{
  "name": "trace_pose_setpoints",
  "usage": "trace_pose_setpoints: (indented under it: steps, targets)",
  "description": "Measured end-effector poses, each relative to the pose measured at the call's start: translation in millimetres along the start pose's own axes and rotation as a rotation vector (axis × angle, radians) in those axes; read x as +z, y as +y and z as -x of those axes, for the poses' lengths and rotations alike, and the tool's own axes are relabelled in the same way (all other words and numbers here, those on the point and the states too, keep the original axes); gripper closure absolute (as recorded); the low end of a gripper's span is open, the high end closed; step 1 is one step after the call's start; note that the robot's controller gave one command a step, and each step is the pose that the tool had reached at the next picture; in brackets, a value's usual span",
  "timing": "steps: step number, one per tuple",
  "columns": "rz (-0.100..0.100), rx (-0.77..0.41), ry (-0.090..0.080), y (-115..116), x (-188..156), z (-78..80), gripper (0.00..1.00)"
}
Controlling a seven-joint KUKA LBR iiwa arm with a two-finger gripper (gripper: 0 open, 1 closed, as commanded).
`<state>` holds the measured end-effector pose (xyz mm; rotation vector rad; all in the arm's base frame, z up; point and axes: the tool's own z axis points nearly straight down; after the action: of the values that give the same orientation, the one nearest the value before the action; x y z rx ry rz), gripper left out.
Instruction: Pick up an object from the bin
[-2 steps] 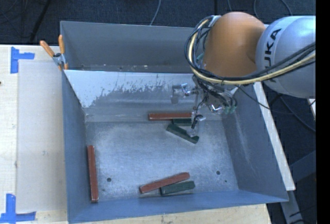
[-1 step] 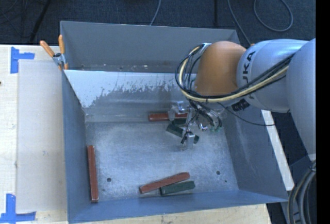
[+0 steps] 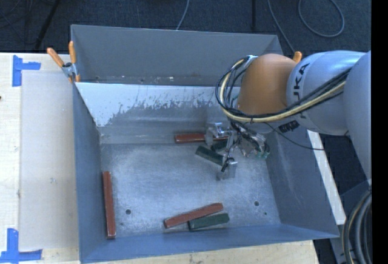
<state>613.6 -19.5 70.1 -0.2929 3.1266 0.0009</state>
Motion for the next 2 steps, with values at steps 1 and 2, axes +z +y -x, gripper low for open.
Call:
trace_pose_setpoints:
  steps: [1, 2]
  targets:
    - [0.001, 0.083, 0.001, -22.6, 0.1, 4.9, 0.00]
    - [-0.001, 0.082, -0.010, -23.3, -3.1, 7.9, 1.00]
